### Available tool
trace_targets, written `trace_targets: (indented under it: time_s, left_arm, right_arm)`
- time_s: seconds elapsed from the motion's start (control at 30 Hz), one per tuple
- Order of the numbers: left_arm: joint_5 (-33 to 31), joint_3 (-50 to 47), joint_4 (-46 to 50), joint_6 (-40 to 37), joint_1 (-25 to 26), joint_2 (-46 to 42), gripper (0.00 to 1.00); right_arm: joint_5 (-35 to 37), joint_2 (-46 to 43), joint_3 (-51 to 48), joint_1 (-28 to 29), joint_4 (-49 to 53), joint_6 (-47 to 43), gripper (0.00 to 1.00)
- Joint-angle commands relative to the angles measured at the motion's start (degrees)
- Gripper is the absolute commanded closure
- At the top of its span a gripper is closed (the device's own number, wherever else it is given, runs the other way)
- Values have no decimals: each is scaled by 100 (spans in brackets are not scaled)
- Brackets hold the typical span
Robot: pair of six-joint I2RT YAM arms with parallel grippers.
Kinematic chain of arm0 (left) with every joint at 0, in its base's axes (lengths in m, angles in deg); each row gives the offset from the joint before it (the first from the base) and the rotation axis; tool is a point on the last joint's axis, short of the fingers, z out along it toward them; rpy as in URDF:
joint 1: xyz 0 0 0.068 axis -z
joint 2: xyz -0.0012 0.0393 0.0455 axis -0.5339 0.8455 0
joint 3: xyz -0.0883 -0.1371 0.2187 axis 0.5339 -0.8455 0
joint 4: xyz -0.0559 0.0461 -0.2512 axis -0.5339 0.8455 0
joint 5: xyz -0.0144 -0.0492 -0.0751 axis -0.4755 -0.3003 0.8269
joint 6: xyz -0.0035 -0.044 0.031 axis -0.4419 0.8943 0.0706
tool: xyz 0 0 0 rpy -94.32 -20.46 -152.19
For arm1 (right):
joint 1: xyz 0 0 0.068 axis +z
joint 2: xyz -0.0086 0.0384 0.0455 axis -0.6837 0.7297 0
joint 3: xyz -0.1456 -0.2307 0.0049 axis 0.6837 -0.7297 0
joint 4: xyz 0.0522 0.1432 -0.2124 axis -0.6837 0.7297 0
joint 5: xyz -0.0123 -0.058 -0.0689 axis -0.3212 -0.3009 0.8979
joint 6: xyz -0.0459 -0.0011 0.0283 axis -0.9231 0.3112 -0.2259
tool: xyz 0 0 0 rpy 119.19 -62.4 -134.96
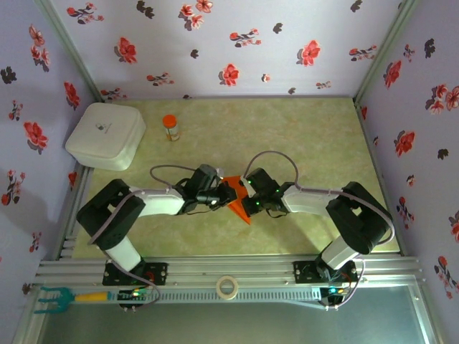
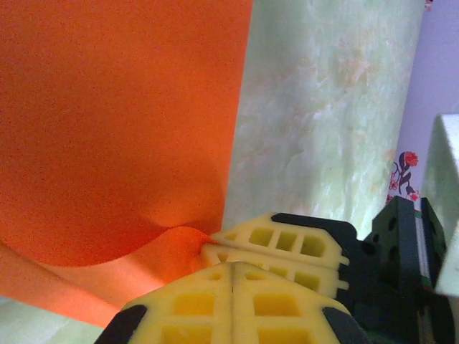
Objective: Fold a paper plane with a square sheet of paper (pick it up from the middle)
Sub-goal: Third fold the triangle at the center of the table.
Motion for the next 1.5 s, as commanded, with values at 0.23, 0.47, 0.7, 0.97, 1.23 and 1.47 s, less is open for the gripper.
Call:
trace_targets:
  time_s: [0.23, 0.47, 0.7, 0.97, 1.23, 1.47]
  left_arm:
    - [18, -174, -340, 193, 43, 295, 100]
    - [8, -228, -198, 106, 48, 459, 100]
    - [-8, -266, -76, 35, 45, 595, 100]
    - [-41, -223, 64, -62, 48, 711, 100]
    - [-58, -219, 120, -111, 49, 680, 100]
    - [-89, -237, 130, -124, 46, 618, 100]
  right_arm:
    - [1, 128, 42, -35, 56, 118, 100]
    - [1, 122, 49, -35, 57, 119, 100]
    - [-8, 115, 62, -35, 83, 127, 100]
    - [-34, -19, 163, -35, 188, 202, 92]
    - [-453, -963, 106, -561, 568, 1221, 59]
    - [-2444, -927, -278, -527, -380, 2542, 81]
